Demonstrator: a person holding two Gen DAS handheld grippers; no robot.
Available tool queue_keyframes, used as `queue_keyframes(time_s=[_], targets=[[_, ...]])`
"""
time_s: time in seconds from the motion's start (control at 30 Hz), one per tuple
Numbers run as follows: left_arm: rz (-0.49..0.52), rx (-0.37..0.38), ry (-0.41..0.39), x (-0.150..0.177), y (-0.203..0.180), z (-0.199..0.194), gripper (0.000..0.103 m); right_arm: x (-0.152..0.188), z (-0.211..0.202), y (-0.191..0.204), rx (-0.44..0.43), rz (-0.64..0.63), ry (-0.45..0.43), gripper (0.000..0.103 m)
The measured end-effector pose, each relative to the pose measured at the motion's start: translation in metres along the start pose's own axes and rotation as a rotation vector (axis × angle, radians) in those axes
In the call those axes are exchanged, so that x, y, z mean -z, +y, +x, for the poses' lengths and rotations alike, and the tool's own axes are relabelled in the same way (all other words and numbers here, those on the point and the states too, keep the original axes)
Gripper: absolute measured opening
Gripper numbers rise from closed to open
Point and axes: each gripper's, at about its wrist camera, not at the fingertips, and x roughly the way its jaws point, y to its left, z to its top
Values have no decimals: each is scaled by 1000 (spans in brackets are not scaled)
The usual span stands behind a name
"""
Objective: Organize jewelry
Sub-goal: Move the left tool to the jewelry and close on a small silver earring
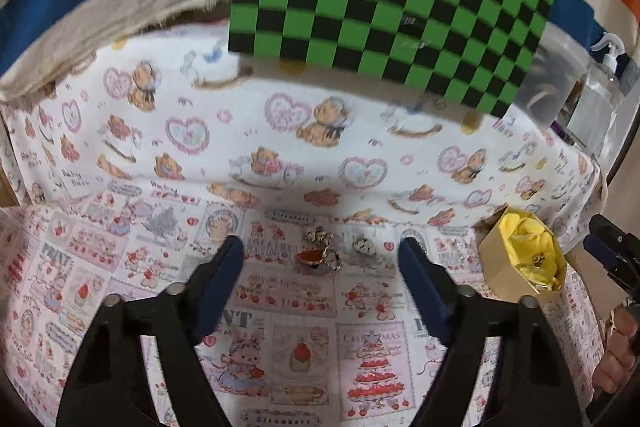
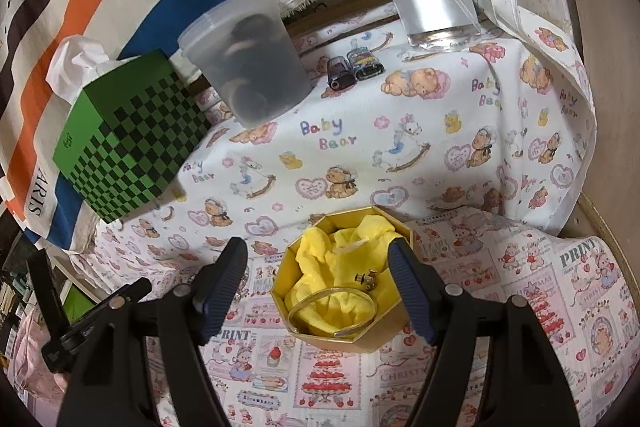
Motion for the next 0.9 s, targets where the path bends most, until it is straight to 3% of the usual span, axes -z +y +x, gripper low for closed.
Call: queue_keyframes(time_s=[0.1, 0.2, 0.6, 0.83, 0.9], targets=[[-13, -15, 53, 3, -1, 18, 43, 1, 3, 1, 5, -5, 9, 71], [-57, -6, 125, 2, 5, 34, 28, 2, 3, 4, 6, -17, 12, 71], [-101, -3, 162, -4, 19, 52, 25, 2, 1, 8, 6, -34, 10, 71], [-105, 59, 208, -1, 14, 58, 22, 3, 5, 8, 19, -39, 18, 71], [-91, 36, 207, -1, 11, 59, 22, 3, 5, 8, 23, -39, 20, 71]])
